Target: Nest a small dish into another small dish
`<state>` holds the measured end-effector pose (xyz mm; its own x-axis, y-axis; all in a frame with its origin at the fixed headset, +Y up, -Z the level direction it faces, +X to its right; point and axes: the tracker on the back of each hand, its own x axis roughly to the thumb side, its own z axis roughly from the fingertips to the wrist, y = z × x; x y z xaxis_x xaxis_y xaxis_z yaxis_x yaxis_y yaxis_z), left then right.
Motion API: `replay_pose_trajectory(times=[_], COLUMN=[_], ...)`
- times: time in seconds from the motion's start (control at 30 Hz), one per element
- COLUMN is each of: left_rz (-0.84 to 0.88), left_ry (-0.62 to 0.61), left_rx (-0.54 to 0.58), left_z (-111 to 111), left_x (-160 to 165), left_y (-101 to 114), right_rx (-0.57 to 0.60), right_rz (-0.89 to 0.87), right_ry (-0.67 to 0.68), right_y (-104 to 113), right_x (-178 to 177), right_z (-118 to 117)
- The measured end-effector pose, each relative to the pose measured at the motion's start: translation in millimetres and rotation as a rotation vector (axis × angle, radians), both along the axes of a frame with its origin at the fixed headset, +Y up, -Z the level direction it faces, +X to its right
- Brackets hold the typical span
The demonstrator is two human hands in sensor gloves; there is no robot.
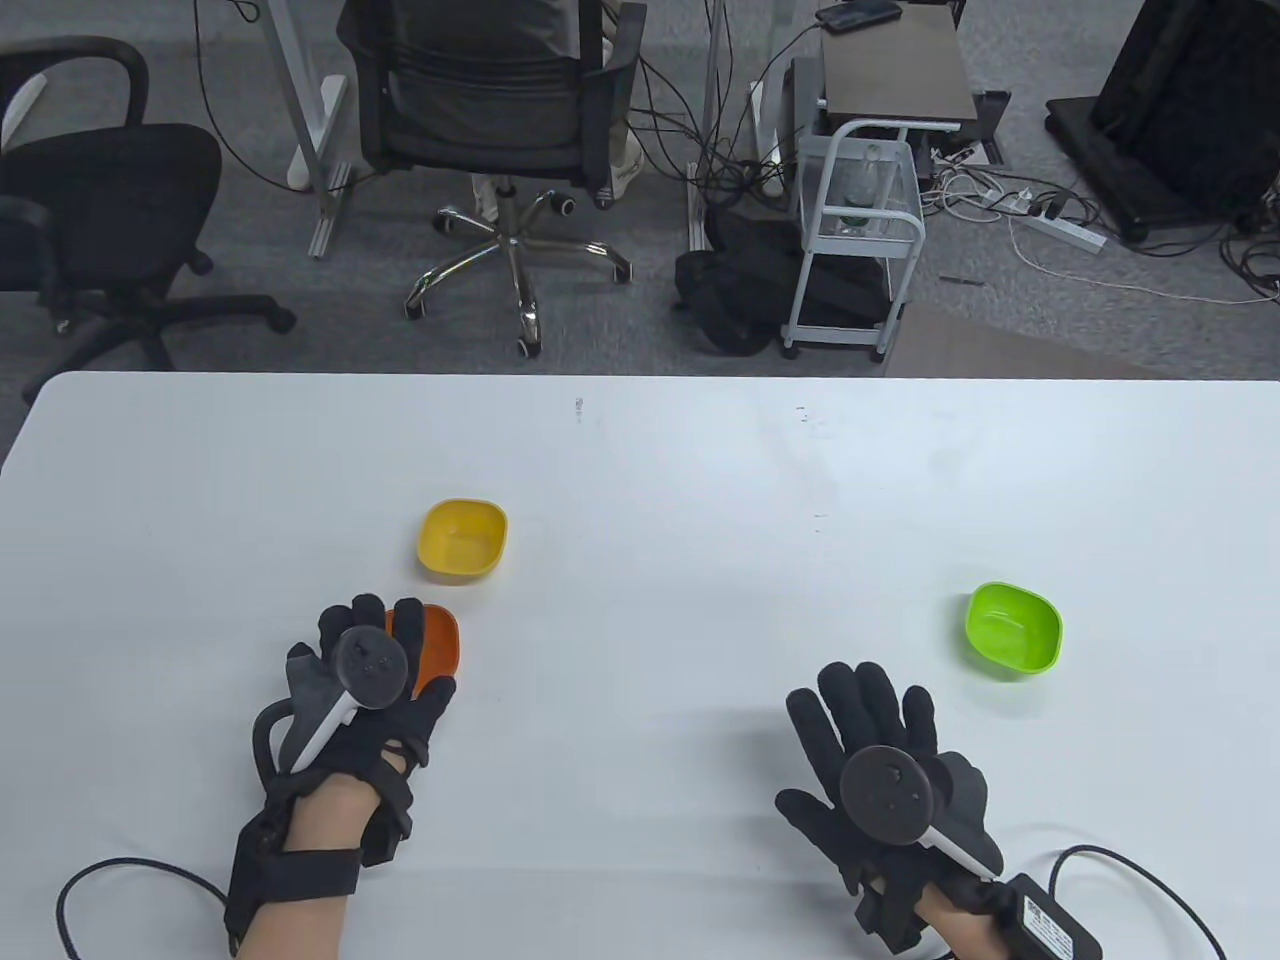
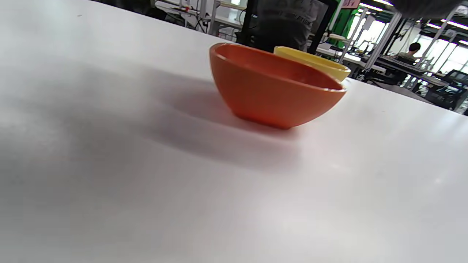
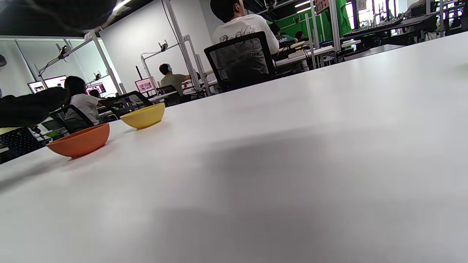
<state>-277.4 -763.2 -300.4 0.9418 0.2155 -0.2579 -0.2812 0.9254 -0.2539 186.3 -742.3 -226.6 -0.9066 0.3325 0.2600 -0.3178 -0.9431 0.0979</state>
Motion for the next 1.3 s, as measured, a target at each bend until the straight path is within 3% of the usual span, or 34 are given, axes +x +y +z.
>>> replay_pose_trajectory(times=[0.17,0.3,0.43,0.53,0.7,0.9,1.0,1.17,1.3], left_rz=[-0.088,-0.156,-0.262,-0.244,-0.212,-0.199,-0.152,-0.165,-0.307], left_ry=[-0.001,0.011,-0.016,-0.02,-0.055,-0.163,-0.212,-0.369,-0.479], left_rx=[-0.114,-0.137,-0.041,0.014,0.176,0.268,0.284,0.246,0.202], left_z=[-4,-12,-14,-15,-20,-47,-57,-49,-34], left_x=[4,4,12,16,31,100,140,208,241], left_y=[-20,-35,-37,-31,-2,41,50,24,1], right_rx=[0.005,0.023,0.024,0.026,0.034,0.034,0.031,0.029,0.023], right_rz=[0.001,0.02,0.023,0.028,0.019,0.003,0.002,0.001,0.003], right_ry=[-0.006,-0.006,-0.007,-0.009,-0.014,-0.014,-0.015,-0.017,-0.015], right_y=[0,2,2,2,4,6,6,6,6], right_x=[0,-1,-1,-1,1,3,3,4,6], right_z=[1,2,3,2,2,2,2,1,1])
